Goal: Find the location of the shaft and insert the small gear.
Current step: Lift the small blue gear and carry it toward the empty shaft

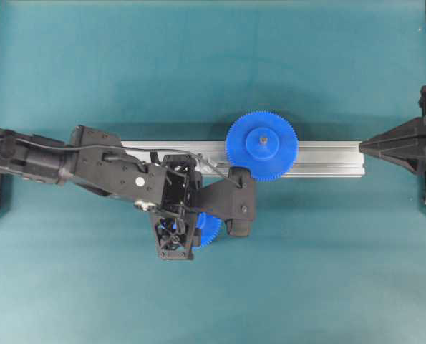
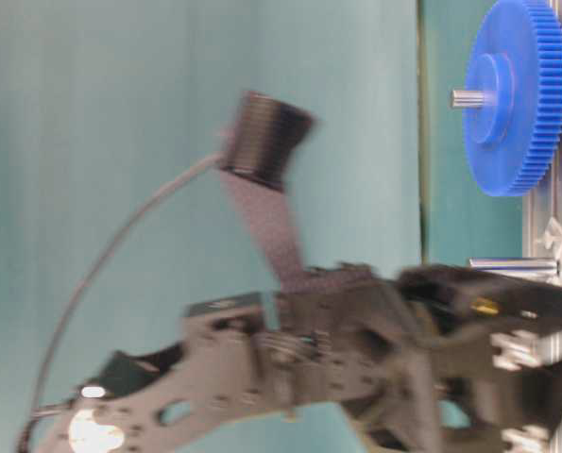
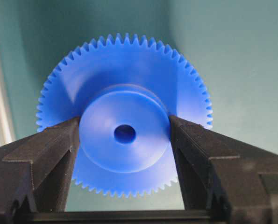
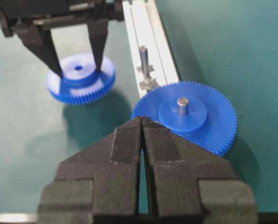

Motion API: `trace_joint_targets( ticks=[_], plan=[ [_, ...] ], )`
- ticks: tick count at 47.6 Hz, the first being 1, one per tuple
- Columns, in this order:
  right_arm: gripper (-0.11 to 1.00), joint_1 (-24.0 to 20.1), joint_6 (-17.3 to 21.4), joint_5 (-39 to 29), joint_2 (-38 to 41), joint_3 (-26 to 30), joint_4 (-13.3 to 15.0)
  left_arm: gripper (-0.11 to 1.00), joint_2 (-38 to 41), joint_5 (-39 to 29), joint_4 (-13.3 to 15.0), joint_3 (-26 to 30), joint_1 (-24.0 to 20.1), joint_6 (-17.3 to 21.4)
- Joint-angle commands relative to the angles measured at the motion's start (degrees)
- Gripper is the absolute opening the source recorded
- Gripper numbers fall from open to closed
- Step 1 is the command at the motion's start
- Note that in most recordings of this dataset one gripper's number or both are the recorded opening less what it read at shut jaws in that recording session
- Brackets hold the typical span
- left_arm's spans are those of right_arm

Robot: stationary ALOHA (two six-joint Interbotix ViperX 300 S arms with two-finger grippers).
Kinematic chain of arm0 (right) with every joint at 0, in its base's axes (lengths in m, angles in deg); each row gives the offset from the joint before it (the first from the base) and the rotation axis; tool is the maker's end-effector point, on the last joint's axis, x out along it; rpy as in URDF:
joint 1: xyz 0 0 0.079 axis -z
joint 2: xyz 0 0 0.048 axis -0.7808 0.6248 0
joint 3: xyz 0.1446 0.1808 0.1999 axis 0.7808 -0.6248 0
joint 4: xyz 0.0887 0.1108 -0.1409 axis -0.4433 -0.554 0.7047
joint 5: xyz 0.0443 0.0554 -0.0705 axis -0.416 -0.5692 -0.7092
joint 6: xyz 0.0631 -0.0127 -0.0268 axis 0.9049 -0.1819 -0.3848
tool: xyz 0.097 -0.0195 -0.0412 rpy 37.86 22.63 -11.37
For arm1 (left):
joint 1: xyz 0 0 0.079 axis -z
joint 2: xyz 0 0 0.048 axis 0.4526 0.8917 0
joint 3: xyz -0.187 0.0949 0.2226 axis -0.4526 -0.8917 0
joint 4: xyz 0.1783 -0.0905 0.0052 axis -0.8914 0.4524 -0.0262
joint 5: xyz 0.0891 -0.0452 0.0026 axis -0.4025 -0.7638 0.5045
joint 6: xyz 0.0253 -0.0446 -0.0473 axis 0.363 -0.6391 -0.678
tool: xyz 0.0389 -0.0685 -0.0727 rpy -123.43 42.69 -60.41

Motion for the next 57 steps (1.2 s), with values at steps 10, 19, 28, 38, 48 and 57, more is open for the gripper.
trace_joint_targets(
  ticks=[10, 19, 28, 38, 48, 57],
  plan=[
    [0.0, 0.2, 0.4, 0.3, 0.4, 0.4, 0.0, 0.64, -4.3, -6.2, -0.2, 5.4, -0.1, 0.9],
    [0.0, 0.1, 0.5, 0.3, 0.4, 0.4, 0.0, 0.64, -5.2, -11.1, -0.2, 8.7, -0.6, 2.1],
    [0.0, 0.2, 0.4, 0.3, 0.4, 0.4, 0.0, 0.64, -6.2, -13.9, -0.2, 11.2, -2.2, 4.0],
    [0.0, 0.1, 0.4, 0.3, 0.3, 0.4, 0.0, 0.64, -7.5, -15.3, -0.2, 12.6, -4.3, 5.1],
    [0.0, 0.1, 0.4, 0.3, -0.4, 0.3, 0.0, 0.64, -8.5, -16.3, -0.3, 13.3, -5.4, 6.1],
    [0.0, 0.2, 0.4, 0.3, -0.8, 0.1, 0.0, 0.64, -8.6, -17.8, -0.3, 14.5, -6.3, 7.1]
  ],
)
